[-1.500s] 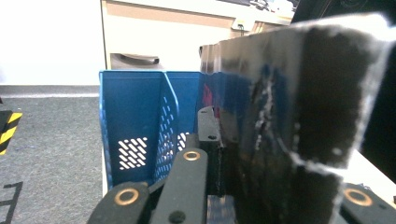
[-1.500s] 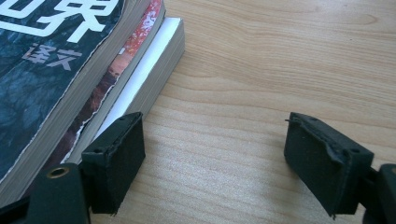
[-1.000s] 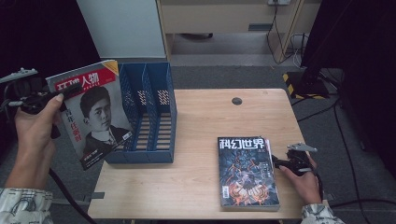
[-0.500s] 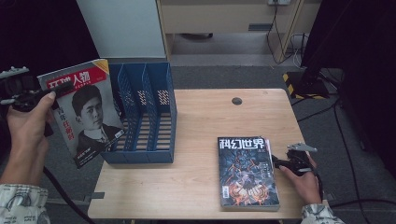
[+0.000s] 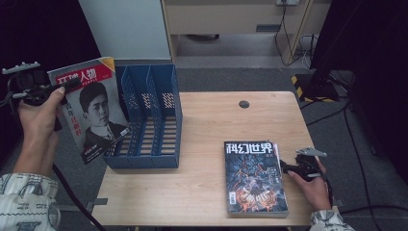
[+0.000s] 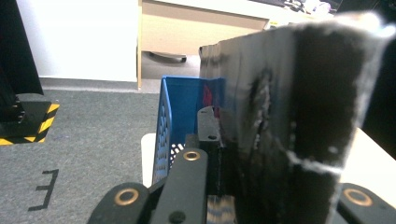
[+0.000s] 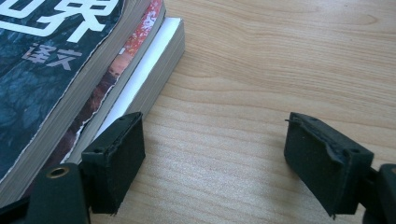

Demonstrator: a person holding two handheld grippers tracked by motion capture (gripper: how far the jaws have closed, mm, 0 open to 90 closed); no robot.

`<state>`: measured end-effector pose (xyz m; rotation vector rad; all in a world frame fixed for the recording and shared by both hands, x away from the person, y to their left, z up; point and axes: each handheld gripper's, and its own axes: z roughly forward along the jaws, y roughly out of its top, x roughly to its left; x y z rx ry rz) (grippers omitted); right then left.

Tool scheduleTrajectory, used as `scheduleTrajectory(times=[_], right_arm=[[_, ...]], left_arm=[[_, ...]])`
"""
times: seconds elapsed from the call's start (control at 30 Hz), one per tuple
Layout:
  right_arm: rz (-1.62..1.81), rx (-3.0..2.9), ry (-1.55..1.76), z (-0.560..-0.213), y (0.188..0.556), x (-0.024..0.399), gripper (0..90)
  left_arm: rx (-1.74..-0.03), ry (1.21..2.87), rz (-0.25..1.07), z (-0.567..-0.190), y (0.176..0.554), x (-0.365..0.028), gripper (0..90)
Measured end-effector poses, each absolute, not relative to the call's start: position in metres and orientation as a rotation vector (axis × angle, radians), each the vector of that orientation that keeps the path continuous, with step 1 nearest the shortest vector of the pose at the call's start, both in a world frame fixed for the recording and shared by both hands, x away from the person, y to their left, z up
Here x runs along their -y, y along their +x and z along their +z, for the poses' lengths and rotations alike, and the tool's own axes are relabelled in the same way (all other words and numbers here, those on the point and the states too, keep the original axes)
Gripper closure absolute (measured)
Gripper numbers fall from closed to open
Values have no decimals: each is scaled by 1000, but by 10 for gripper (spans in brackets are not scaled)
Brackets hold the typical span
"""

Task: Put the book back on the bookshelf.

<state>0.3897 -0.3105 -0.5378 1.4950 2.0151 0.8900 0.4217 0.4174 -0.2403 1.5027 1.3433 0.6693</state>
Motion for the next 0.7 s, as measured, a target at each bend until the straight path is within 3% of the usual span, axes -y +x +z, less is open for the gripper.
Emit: scheduleTrajectory(times=[0.7], right_arm=[[885, -2014, 1492, -538, 389, 310, 209]], left_arm=[[-1328, 1525, 694, -260, 440, -392, 864]])
